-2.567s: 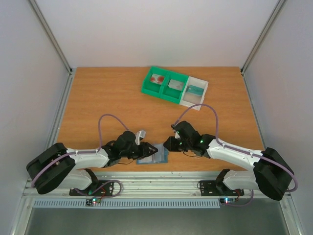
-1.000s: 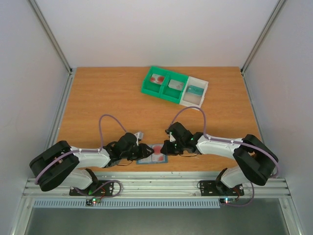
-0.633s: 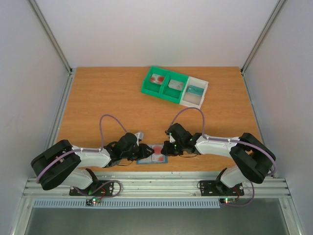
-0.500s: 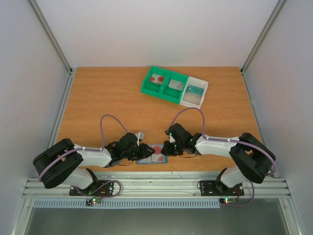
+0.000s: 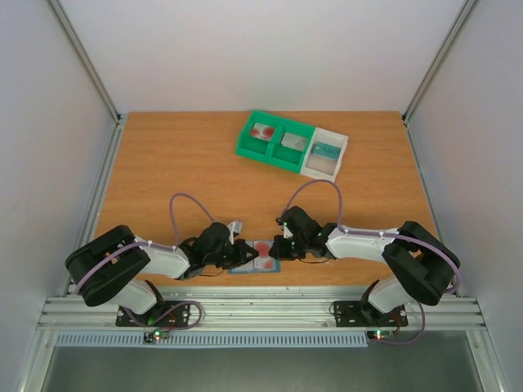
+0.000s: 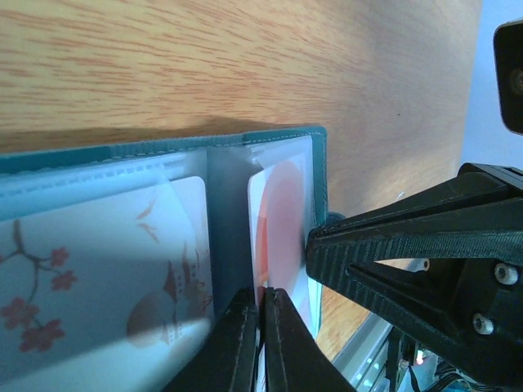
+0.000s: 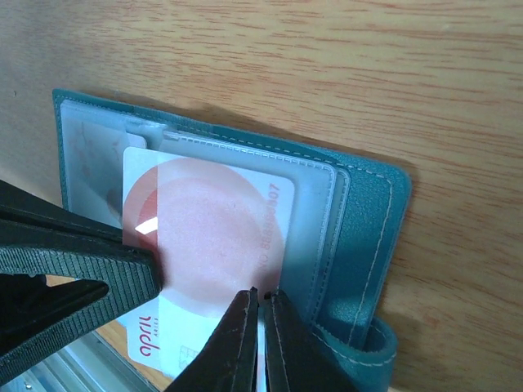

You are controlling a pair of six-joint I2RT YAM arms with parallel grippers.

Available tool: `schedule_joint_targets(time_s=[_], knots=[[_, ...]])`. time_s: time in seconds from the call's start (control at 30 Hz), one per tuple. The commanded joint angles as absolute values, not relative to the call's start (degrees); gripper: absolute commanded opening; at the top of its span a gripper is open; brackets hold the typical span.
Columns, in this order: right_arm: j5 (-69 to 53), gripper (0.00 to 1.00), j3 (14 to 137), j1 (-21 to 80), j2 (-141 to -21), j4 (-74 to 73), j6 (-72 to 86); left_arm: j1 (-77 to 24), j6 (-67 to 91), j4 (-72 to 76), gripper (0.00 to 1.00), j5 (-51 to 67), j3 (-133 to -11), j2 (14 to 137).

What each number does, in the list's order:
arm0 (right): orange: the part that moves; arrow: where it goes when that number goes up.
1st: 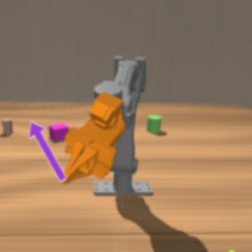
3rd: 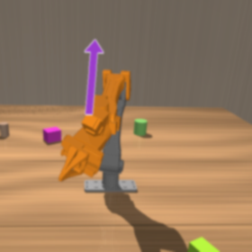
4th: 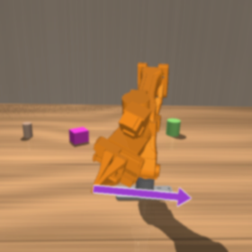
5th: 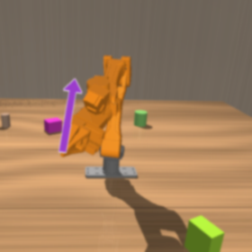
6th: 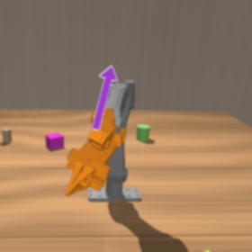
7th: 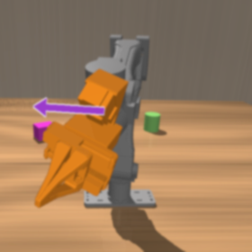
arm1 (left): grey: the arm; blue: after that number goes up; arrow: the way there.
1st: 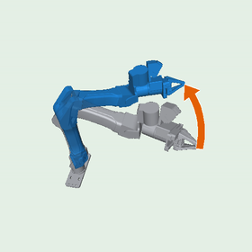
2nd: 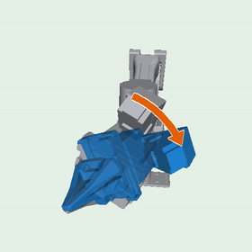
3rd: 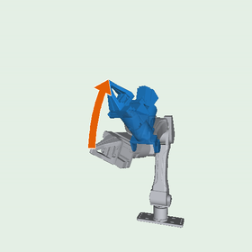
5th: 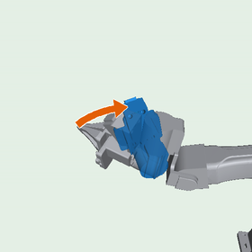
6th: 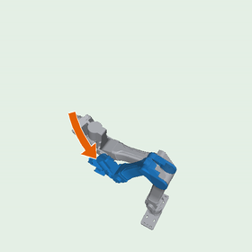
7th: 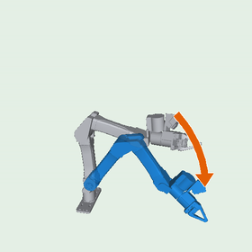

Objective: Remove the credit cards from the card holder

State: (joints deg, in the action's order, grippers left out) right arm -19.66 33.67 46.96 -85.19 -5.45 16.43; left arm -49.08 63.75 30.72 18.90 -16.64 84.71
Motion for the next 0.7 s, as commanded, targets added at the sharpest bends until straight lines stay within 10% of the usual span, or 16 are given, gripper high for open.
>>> schedule_joint_targets(time_s=[0.0,0.67], knots=[[-18.5,0.04,32.3,47.6,-86.1,-7.1,16.0,-49.2,63.6,34.3,0.04,18.3,-15.6,84.8],[-17.1,0.04,32.6,47.6,-86.8,-8.1,15.8,-48.2,63.2,25.9,0.02,15.0,-14.2,76.3]])
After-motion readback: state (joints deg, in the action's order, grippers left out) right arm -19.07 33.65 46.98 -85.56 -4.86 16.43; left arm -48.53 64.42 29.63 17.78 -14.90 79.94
